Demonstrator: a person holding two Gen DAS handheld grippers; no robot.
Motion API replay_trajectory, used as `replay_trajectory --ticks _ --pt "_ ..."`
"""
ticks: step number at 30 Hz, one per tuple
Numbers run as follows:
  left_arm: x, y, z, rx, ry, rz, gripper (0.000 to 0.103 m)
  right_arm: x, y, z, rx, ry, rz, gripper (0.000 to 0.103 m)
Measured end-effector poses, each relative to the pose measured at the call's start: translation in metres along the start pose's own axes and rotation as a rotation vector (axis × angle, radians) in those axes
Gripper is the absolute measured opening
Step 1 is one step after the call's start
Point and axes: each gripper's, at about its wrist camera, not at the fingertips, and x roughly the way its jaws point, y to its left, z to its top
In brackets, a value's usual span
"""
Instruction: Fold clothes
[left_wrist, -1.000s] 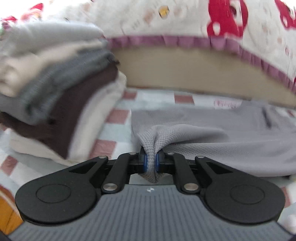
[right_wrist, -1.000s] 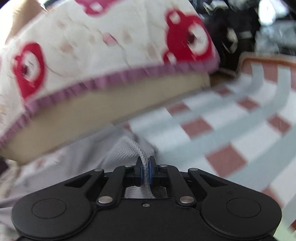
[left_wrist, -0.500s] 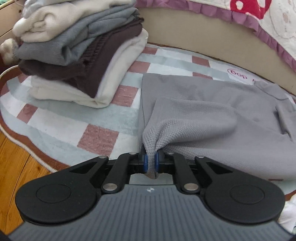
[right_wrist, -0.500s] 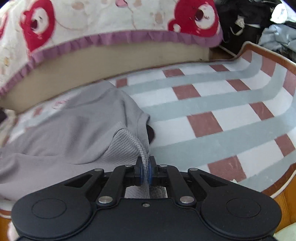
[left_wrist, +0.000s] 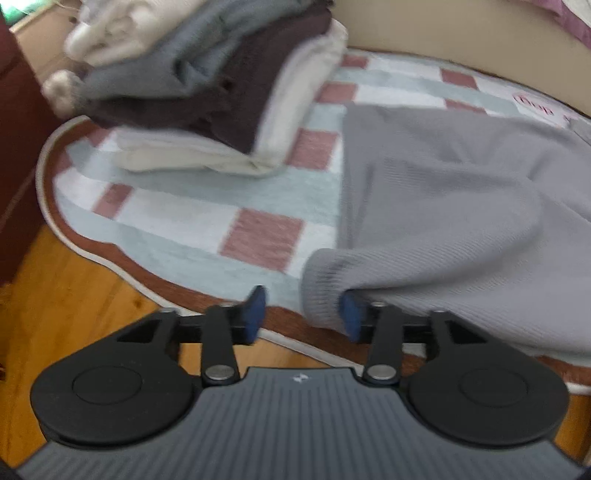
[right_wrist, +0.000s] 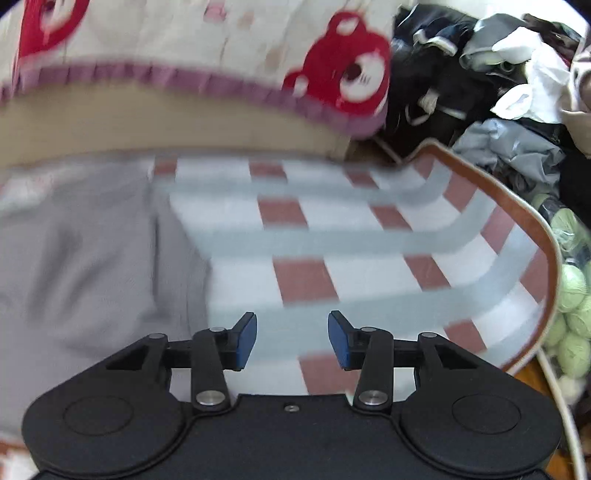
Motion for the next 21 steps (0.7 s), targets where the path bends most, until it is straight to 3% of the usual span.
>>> replay_trajectory --ticks 4,7,8,11,13,15,16,18,21 --pt "-0.022 0.001 0.007 0.041 -0.062 0.124 0.049 0.009 -0.003 0.037 0.046 -0.001 0.205 0.048" --pt "-0.035 0.01 0.023 0.008 -0.085 0.13 0.049 0.029 0.008 0.082 0.037 0.038 0.352 0.048" --pt "-0.038 0.008 0.033 -0.001 -0.085 0.07 0.049 0.038 0.015 0.1 0.008 0.062 0.405 0.049" --pt "-0.04 -0.024 0.074 0.018 -0.078 -0.244 0.05 0.081 0.053 0.156 -0.107 0.243 0.564 0.053" --pt "-0.038 -0.073 0.109 0.12 -0.092 -0.448 0.057 0.114 0.083 0.191 -0.161 0.401 0.648 0.053" --pt "-0.027 -0.129 0.145 0.188 -0.082 -0.579 0.062 0.147 0.11 0.222 -0.178 0.573 0.679 0.054" --pt "-0.018 -0.153 0.161 0.204 -0.065 -0.627 0.063 0.159 0.121 0.235 -0.18 0.611 0.698 0.054" --pt "0.003 -0.199 0.19 0.229 -0.042 -0.687 0.063 0.174 0.13 0.246 -0.133 0.528 0.73 0.062" --pt "0.035 -0.266 0.225 0.304 -0.042 -0.652 0.063 0.21 0.126 0.244 -0.006 0.45 0.71 0.063"
